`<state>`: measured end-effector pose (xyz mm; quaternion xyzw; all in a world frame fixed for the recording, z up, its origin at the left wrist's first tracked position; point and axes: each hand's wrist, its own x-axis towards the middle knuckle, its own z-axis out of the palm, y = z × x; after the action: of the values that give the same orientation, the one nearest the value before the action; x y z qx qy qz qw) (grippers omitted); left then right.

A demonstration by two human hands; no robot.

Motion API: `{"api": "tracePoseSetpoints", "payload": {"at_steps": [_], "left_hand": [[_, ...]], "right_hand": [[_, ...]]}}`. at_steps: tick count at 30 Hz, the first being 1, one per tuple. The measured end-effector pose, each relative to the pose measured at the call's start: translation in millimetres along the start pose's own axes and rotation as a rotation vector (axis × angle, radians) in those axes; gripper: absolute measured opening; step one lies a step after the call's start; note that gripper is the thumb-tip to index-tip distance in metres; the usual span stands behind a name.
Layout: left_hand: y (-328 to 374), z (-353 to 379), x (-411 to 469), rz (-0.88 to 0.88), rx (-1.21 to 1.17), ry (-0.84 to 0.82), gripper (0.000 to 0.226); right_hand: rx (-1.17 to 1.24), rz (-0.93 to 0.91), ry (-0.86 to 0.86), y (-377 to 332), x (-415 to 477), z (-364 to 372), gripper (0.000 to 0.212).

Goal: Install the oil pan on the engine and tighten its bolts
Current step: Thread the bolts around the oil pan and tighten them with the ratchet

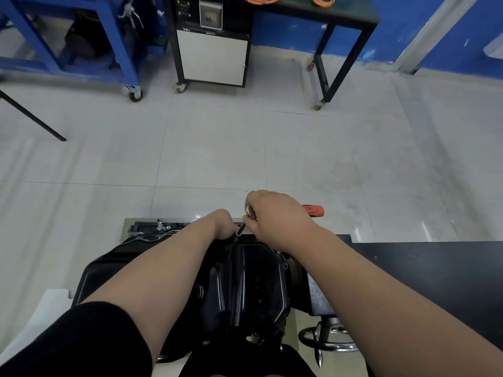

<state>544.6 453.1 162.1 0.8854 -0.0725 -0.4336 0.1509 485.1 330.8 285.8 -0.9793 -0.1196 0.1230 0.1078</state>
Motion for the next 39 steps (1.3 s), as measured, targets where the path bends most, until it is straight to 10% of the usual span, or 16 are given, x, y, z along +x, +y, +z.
{"api": "tracePoseSetpoints", "payload": {"at_steps": [6,19,29,39], "left_hand": [[-9.7,-5.8,-7.4,0.128,-0.066,0.005,0.028],[-23.9,12.4,-82.0,0.329,-0.360,0.551,0.026],[-9.6,11.8,-78.8,0.375,-0.263,0.580,0.036],[-9.5,4.1,-78.2,0.431,0.133,0.587,0.029]], "right_hand": [[-0.071,-0.112,-0.027,-8.1,-0.5,2.5,0.019],[-0.291,-0.148,-0.115,-27.8,5.3,-3.3,0.015],[-0.059,-0.032,-0.205,-23.0,9.1,-23.0,0.031],[-0.541,-0.263,-0.103,-18.4,-2.7,-40.7,0.025]]}}
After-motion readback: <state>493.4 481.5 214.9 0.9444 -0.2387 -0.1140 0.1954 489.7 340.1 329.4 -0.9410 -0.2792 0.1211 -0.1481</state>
